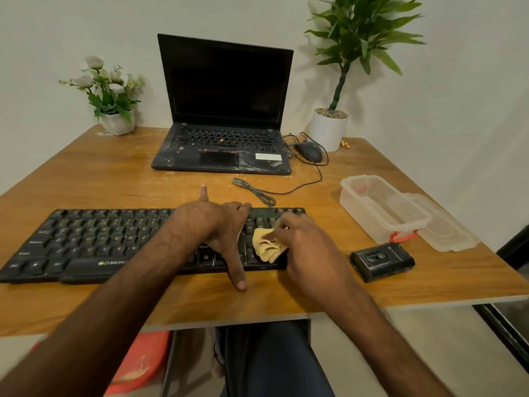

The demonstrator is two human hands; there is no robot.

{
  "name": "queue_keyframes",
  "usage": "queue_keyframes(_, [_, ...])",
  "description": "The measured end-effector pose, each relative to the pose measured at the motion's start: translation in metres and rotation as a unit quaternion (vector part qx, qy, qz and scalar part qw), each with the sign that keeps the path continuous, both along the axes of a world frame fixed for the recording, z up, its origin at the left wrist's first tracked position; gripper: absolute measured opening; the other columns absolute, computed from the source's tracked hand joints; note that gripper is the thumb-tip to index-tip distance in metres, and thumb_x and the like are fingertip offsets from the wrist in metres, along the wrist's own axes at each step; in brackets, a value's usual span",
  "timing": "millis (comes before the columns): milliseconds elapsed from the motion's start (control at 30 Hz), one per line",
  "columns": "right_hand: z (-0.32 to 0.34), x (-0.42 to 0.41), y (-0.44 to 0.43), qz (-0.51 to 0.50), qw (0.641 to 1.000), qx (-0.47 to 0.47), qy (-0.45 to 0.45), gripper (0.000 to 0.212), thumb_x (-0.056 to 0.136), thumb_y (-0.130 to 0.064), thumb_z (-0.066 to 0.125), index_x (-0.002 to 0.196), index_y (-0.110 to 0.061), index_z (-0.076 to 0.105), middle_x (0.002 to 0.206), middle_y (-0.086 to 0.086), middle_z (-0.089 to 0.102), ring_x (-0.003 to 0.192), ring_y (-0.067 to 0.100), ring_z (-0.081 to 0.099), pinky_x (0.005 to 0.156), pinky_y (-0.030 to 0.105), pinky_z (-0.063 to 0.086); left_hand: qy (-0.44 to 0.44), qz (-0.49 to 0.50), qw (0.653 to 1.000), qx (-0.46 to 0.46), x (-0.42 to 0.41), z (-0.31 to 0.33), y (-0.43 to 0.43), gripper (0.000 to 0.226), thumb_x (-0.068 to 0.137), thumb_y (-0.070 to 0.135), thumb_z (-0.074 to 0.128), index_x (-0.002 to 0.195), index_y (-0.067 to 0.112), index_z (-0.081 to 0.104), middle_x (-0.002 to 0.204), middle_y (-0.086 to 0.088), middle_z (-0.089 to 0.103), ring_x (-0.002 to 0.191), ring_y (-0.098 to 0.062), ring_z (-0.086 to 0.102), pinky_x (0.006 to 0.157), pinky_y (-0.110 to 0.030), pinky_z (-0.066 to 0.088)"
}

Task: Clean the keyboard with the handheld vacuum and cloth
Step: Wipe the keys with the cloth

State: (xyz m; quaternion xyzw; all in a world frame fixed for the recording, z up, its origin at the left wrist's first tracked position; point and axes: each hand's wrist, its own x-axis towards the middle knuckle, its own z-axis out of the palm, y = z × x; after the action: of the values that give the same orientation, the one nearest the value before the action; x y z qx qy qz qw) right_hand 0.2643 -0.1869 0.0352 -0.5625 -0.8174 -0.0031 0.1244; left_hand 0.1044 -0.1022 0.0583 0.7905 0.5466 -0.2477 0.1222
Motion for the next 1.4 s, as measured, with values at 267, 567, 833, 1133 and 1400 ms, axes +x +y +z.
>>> queue_keyframes(267, [0.002, -0.026, 0.003, -0.042, 0.998, 0.007, 0.041, 0.039, 0.091, -0.008, 0.059, 0.13, -0.016, 0.059, 0.126, -0.001, 0.048, 0.116, 0.017, 0.042, 0.096, 0.03, 0.04, -0.033, -0.025, 0.999, 0.027, -0.009, -0.009, 0.002, 0.156, 0.047, 0.081, 0.077, 0.159, 0.02, -0.013, 0.169, 0.0, -0.002, 0.155, -0.021, -0.002, 0.106, -0.067, -0.031])
queue_keyframes(567, [0.011, -0.015, 0.006, -0.03, 0.999, -0.022, 0.006, 0.045, 0.093, -0.008, 0.06, 0.135, -0.02, 0.055, 0.128, -0.004, 0.048, 0.12, 0.014, 0.04, 0.099, 0.028, 0.039, -0.045, -0.01, 0.999, 0.008, -0.026, -0.011, 0.002, 0.153, 0.05, 0.08, 0.077, 0.155, 0.033, -0.024, 0.168, 0.003, -0.015, 0.154, -0.019, -0.012, 0.1, -0.068, -0.035])
queue_keyframes(833, [0.01, -0.052, 0.009, 0.042, 0.999, -0.025, 0.008, 0.043, 0.089, -0.009, 0.064, 0.132, -0.013, 0.057, 0.132, -0.001, 0.044, 0.123, 0.017, 0.038, 0.102, 0.033, 0.039, -0.006, -0.016, 0.999, 0.044, -0.028, -0.011, 0.003, 0.154, 0.045, 0.081, 0.079, 0.154, 0.042, -0.023, 0.168, -0.002, 0.004, 0.155, -0.027, 0.0, 0.103, -0.073, -0.028])
queue_keyframes(1133, [-0.001, -0.028, -0.016, 0.137, 0.99, 0.012, -0.029, 0.04, 0.085, -0.009, 0.068, 0.125, -0.014, 0.065, 0.121, 0.002, 0.054, 0.108, 0.017, 0.046, 0.082, 0.031, 0.051, 0.033, -0.021, 0.997, 0.06, -0.023, -0.011, 0.001, 0.153, 0.052, 0.075, 0.081, 0.151, 0.039, -0.03, 0.168, -0.005, 0.006, 0.154, -0.031, 0.01, 0.104, -0.076, -0.023])
queue_keyframes(1400, [-0.003, 0.006, -0.001, -0.067, 0.995, 0.074, 0.028, 0.048, 0.092, -0.009, 0.056, 0.138, -0.022, 0.054, 0.13, -0.001, 0.051, 0.118, 0.016, 0.043, 0.096, 0.029, 0.044, 0.022, -0.001, 0.999, 0.039, -0.025, -0.009, -0.001, 0.156, 0.045, 0.081, 0.078, 0.15, 0.041, -0.031, 0.169, -0.001, -0.001, 0.155, -0.029, 0.001, 0.103, -0.075, -0.026])
